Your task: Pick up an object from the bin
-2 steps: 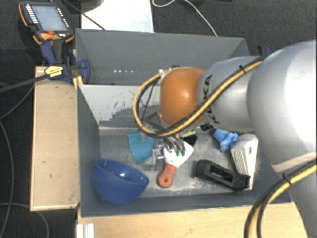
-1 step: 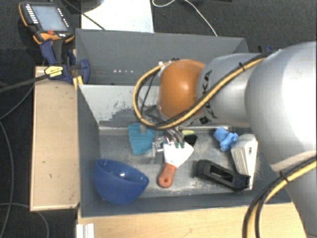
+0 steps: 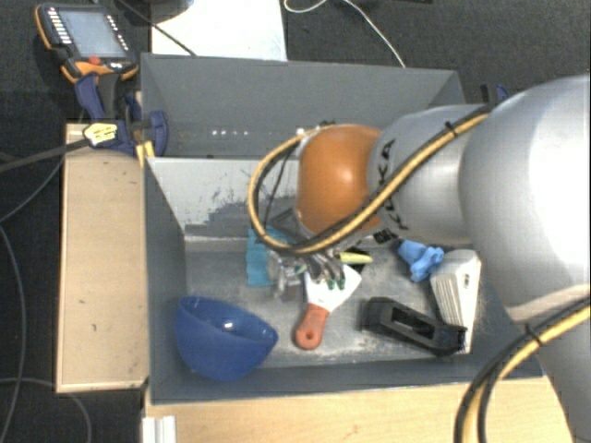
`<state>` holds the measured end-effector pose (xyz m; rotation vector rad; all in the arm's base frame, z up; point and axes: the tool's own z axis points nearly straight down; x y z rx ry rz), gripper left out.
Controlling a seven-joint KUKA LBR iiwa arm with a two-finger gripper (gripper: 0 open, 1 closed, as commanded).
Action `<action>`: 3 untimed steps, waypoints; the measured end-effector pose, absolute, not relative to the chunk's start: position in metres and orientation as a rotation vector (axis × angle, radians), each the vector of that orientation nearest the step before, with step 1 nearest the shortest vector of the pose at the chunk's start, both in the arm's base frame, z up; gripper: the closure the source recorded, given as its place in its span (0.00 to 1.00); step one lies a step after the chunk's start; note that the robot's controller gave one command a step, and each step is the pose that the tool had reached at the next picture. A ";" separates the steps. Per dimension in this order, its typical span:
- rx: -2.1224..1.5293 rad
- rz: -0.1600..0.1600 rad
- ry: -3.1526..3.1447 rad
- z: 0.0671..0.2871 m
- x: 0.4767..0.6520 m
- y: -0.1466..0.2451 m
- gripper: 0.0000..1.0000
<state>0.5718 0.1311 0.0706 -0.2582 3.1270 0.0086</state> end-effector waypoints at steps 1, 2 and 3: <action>-0.257 0.009 3.127 0.071 0.572 0.131 1.00; -0.257 0.008 3.130 0.073 0.571 0.131 1.00; -0.256 0.007 3.133 0.101 0.570 0.131 1.00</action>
Offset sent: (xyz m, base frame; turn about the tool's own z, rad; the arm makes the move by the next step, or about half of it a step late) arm -0.0001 -0.0002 0.0773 0.0000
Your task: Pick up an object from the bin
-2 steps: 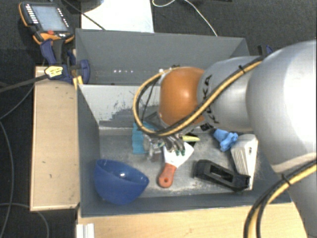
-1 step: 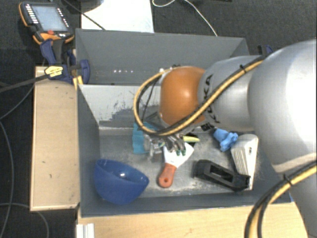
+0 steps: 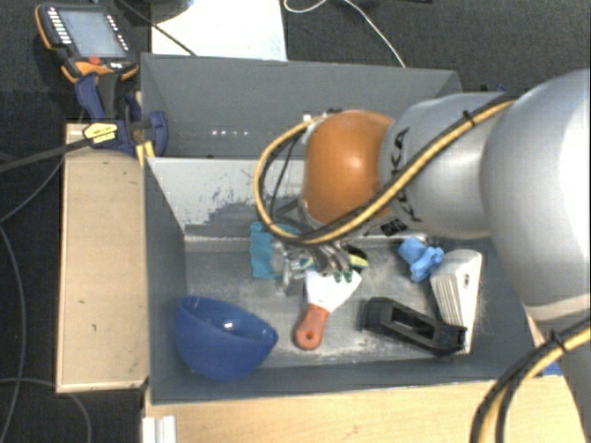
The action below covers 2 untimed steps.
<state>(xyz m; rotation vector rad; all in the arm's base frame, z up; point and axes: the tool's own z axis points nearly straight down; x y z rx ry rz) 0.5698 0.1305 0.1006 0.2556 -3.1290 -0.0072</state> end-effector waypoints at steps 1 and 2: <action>0.255 -0.009 -3.137 0.122 0.572 0.131 1.00; 0.253 -0.007 -3.130 0.136 0.570 0.131 1.00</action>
Offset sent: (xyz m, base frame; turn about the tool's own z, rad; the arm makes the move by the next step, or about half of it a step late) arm 0.0002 -0.0001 0.0839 0.0000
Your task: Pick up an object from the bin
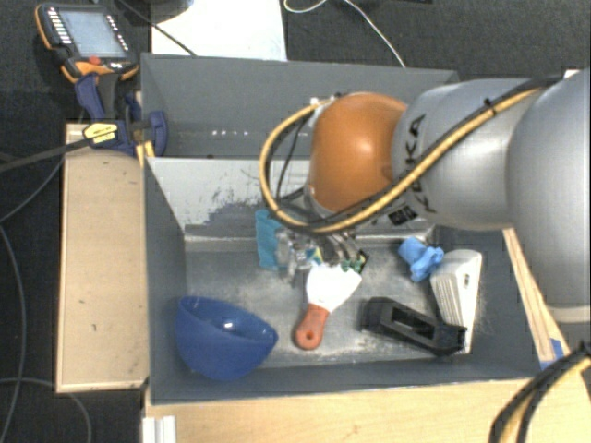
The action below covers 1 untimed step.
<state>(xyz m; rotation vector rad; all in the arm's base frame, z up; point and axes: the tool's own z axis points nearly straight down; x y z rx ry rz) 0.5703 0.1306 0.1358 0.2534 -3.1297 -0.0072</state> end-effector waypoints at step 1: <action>0.252 -0.008 -3.132 0.155 0.571 0.131 1.00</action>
Offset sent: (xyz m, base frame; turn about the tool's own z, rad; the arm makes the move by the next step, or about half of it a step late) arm -0.0001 -0.0001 0.0401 0.0000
